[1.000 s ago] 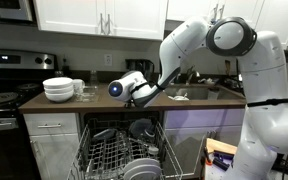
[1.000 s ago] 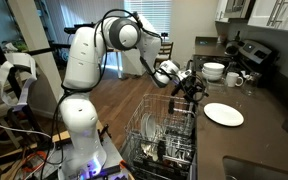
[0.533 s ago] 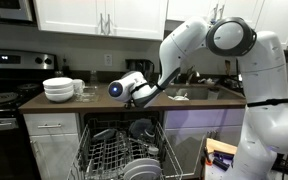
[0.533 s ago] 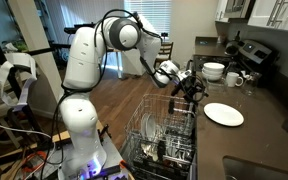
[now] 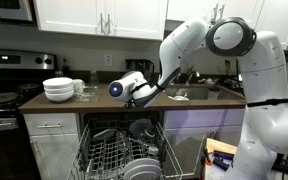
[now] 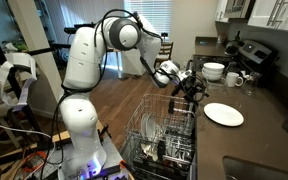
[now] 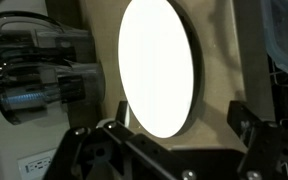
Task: Put the plates near each other in the dishwasher
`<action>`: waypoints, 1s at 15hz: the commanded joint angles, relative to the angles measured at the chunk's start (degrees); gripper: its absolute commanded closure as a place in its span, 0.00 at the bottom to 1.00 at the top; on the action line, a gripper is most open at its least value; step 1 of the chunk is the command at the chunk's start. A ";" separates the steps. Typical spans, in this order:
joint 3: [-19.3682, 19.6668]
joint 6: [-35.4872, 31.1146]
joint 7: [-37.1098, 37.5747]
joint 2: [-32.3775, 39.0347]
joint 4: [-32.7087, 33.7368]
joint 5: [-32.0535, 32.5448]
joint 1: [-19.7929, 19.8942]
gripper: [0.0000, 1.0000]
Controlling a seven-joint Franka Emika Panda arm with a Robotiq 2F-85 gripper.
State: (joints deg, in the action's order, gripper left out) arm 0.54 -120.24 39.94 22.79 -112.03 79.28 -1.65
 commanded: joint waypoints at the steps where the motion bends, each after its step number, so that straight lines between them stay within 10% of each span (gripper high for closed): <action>1: 0.37 0.92 0.99 0.32 0.61 1.10 0.20 0.00; 15: 2.25 -2.65 1.56 2.93 3.14 4.97 1.80 0.13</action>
State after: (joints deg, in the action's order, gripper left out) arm 2.87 -121.91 40.01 23.94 -110.72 81.80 -0.77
